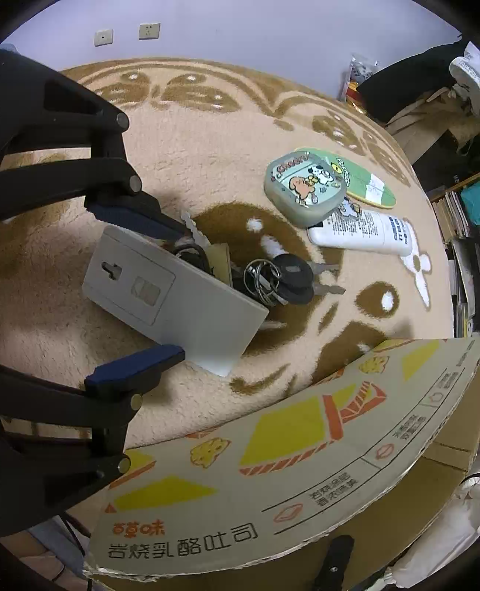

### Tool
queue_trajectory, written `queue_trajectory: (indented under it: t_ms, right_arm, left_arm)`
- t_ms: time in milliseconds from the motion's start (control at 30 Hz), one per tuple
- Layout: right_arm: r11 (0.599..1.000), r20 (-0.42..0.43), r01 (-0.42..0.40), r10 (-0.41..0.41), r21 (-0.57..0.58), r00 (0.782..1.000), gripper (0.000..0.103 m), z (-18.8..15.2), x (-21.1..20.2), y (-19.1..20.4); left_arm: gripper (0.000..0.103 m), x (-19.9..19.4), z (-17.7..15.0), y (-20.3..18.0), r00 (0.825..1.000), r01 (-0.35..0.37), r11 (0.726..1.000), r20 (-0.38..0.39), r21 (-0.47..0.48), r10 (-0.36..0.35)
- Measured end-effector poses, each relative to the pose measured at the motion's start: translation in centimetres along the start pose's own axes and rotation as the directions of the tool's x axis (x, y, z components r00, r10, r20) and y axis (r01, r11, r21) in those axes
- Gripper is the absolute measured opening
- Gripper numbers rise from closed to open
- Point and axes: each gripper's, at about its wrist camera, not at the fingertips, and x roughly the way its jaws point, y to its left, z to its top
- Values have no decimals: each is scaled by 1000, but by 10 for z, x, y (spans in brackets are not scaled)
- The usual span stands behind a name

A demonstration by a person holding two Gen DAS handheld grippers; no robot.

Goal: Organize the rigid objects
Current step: 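Grasp the white plug socket adapter with the left tool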

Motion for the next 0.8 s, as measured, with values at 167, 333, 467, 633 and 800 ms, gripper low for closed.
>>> queue_trajectory:
  t_ms: [167, 333, 467, 633, 800]
  right_arm:
    - [1000, 0, -1, 1, 1, 1000, 7, 0, 0, 0]
    - [1000, -3, -1, 1, 7, 1000, 7, -3, 2, 1]
    - [1000, -4, 0, 0, 6, 1000, 7, -3, 2, 1]
    - [1000, -3, 1, -1, 6, 1000, 7, -4, 3, 1]
    - [1000, -4, -1, 1, 7, 1000, 7, -3, 2, 1]
  left_arm:
    - [59, 0, 2, -7, 1000, -24, 1000, 12, 15, 24]
    - [59, 5, 0, -17, 998, -62, 996, 3, 63, 61]
    - [60, 13, -1, -20, 995, -94, 993, -25, 67, 96]
    - [59, 15, -1, -20, 995, -100, 993, -23, 67, 101]
    - [55, 14, 2, -18, 995, -98, 995, -21, 30, 99]
